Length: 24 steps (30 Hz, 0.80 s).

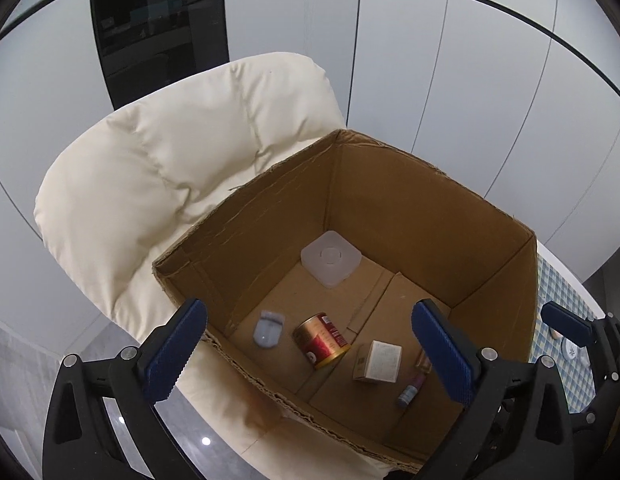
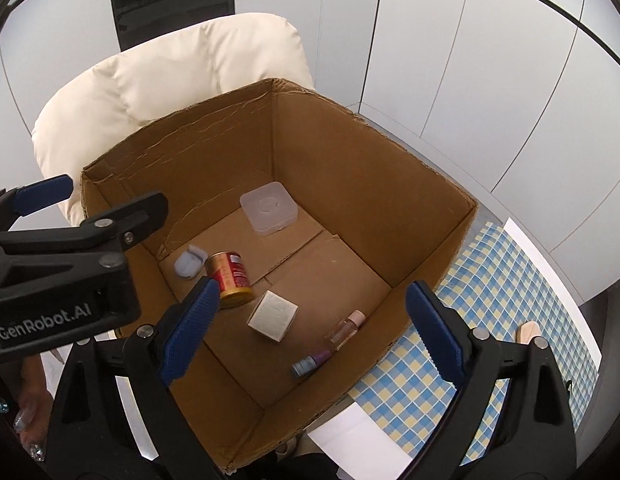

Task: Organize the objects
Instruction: 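Open the left tool over the box dropping the case while the right tool drops the bottle, then withdraw both open tools up and out of the cardboard box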

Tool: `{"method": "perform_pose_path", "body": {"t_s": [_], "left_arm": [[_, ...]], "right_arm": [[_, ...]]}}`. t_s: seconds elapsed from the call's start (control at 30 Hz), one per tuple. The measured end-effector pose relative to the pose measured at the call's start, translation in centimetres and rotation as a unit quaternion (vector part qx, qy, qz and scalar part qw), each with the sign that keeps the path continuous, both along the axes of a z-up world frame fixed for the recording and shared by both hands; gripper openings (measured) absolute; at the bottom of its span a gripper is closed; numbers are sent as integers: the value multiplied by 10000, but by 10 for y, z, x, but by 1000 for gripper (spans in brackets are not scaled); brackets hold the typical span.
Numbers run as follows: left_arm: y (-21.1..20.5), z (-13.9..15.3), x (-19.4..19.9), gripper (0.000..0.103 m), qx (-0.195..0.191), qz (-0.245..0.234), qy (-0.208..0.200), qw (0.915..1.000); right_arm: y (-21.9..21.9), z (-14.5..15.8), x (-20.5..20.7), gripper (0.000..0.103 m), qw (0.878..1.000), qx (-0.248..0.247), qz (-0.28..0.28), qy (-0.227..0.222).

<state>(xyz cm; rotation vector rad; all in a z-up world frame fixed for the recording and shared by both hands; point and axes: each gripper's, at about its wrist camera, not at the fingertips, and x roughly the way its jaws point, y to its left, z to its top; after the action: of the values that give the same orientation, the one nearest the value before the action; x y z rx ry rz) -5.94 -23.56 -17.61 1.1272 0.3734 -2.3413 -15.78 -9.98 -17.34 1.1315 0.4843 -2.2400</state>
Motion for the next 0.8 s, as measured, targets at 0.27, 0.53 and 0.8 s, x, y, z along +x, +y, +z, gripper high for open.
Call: {"method": "perform_pose_path", "body": {"t_s": [0.27, 0.53, 0.8], "left_arm": [[-8, 2, 8, 102, 80, 178, -40, 9998], [-9, 8, 21, 102, 82, 250, -45, 9996], [-4, 13, 38, 102, 101, 278, -64, 9995]], "right_arm": [[3, 2, -3, 97, 9998, 30, -190, -53], [10, 11, 2, 97, 9993, 55, -360, 51], [16, 19, 15, 97, 9994, 93, -334, 85]]}}
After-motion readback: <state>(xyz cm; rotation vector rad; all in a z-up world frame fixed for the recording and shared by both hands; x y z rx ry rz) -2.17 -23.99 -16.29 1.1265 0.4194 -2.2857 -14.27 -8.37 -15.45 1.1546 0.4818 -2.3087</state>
